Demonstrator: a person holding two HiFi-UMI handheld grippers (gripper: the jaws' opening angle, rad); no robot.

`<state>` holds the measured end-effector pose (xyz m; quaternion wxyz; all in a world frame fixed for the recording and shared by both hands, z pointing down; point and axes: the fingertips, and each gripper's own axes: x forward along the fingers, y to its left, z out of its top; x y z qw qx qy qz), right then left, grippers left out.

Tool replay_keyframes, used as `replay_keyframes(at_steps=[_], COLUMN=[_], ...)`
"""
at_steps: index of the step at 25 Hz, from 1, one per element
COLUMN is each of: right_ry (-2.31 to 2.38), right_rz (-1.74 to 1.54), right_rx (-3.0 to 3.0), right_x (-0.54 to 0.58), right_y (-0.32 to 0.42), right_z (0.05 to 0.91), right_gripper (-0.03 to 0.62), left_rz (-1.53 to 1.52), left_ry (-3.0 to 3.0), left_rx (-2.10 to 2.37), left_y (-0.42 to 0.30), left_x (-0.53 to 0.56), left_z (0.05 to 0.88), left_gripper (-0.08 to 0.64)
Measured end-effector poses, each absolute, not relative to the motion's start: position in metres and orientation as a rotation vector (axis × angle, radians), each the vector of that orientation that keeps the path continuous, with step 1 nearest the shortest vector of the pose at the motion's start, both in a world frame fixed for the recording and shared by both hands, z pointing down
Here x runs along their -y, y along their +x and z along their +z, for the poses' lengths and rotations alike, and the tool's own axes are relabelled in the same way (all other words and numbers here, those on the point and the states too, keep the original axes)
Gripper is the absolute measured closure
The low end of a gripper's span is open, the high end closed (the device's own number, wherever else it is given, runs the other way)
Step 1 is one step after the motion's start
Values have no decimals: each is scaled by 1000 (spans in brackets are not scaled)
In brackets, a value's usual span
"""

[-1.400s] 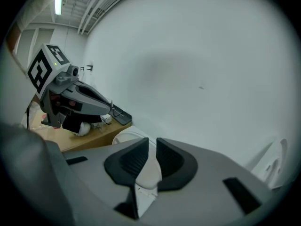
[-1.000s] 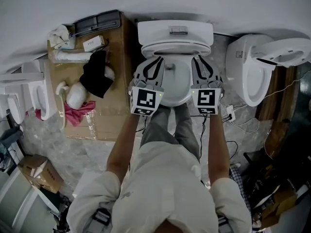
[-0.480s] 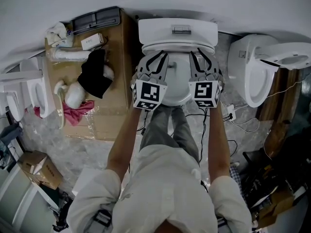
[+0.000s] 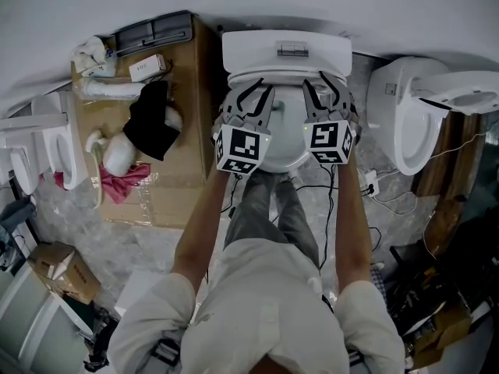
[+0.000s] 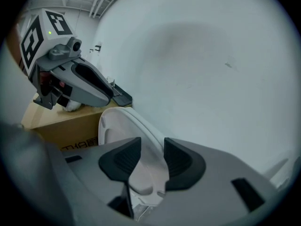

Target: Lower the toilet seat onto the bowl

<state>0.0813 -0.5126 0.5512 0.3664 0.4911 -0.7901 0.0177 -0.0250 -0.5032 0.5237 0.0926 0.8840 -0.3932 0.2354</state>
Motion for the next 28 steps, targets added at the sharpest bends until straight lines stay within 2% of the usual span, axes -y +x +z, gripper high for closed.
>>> replay_keyframes(at_steps=[7,11,28], right_ry=[1334,1357,1327], right_rz=[36,33,30], right_rx=[2044,2048,2116], right_x=[508,496,418], right_y=[84,85,80], right_z=[549,546,549], right_gripper=[451,476,471], left_rz=[711,758,878], left_ry=[2615,2620,2625], left_rx=[1184,1162,1165], left_y=[-25,-22,-13], left_x=[502,493,426], left_z=[529,535,545], left_gripper=[457,419,396])
